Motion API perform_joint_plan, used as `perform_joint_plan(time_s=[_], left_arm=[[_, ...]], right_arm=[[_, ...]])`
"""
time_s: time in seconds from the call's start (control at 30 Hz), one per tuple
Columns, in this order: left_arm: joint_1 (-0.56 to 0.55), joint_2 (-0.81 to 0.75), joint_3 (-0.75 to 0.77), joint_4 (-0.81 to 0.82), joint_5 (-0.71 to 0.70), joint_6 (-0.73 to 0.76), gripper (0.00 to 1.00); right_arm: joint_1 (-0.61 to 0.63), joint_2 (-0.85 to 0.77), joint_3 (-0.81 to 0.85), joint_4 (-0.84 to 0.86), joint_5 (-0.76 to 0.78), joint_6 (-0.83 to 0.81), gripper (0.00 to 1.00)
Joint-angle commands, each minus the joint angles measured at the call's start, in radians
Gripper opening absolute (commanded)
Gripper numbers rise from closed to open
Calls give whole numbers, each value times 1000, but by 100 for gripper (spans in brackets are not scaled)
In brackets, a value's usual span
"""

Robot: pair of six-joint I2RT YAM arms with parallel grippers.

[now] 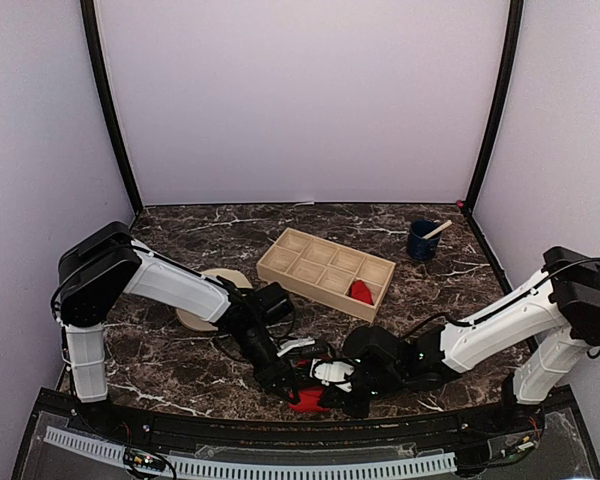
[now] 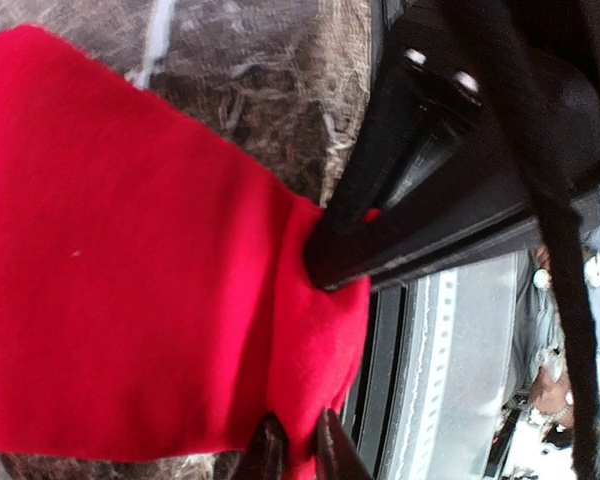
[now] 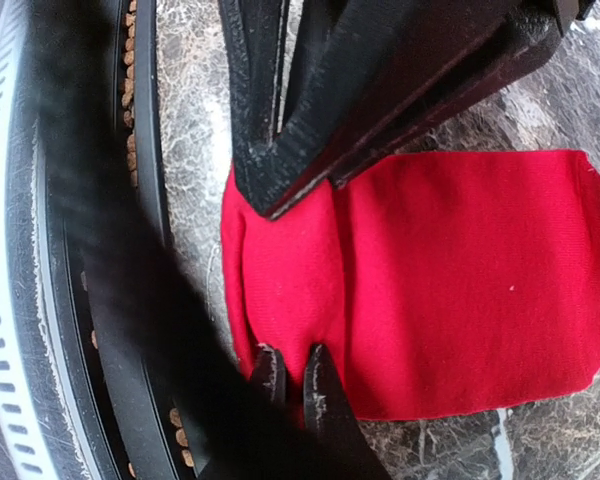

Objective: Roll the socks
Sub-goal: Roll the sock at the center of the board.

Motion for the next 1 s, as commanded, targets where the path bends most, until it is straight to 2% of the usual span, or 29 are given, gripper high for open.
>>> perform_joint_plan(time_s=[0.0,0.33,0.97], left_arm=[[8,-48,-33,38,-60,-32,21],[28,-127,-87,102,-131,-77,33],[44,-271,-159,198,-272,-69,41]], right_arm=[[-2,40,5,-12,-15,14,0],[-61,21,-7,-3,-86,52,0],[-236,52,-59,82,-409,199,0]])
